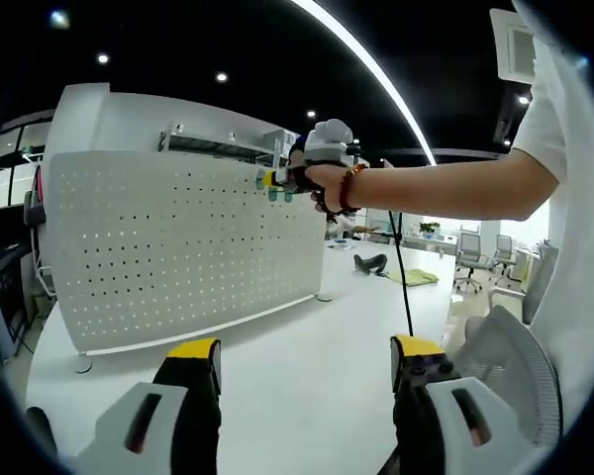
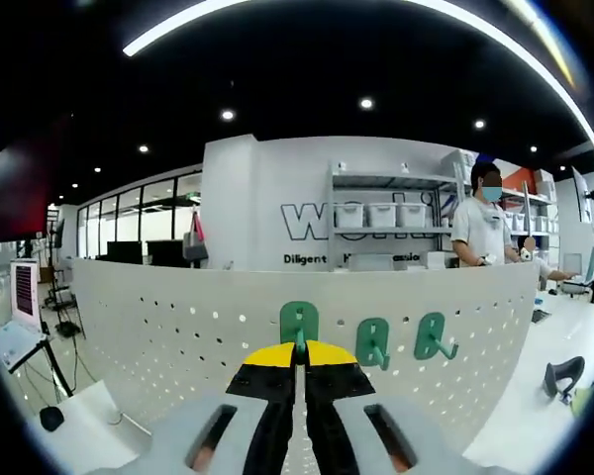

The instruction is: Insert the hook assembly into the mounting plate slot until the hook locks in place.

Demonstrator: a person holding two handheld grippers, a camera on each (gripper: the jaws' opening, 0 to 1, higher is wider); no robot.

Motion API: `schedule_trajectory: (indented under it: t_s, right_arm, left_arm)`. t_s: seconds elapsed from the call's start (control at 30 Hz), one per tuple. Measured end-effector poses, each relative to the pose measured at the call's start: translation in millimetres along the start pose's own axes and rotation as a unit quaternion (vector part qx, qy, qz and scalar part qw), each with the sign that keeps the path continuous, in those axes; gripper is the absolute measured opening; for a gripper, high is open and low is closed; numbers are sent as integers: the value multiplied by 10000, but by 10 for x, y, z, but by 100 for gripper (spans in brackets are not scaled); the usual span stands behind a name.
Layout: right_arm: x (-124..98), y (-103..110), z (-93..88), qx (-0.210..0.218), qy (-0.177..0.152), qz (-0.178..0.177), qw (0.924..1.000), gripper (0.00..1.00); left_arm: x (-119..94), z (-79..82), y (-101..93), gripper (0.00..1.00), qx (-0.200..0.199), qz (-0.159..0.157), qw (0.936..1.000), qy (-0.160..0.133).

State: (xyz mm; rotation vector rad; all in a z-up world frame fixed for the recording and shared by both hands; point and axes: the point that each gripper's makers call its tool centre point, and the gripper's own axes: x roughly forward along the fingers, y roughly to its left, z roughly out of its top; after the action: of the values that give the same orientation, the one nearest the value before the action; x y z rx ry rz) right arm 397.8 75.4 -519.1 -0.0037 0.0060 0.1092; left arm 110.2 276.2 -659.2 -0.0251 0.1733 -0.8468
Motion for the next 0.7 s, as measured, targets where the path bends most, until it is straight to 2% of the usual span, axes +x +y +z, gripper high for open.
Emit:
schedule_trajectory:
  t_s: [0.17, 0.7]
  right_arm:
    - [71, -63, -52, 16, 65, -45, 10000, 1]
    - [200, -51, -143, 12, 158, -50, 9999, 1]
  left_arm:
    - [16, -25, 1, 75, -2, -21, 10000, 48]
    - [29, -59, 67, 75, -91, 6, 9999, 118]
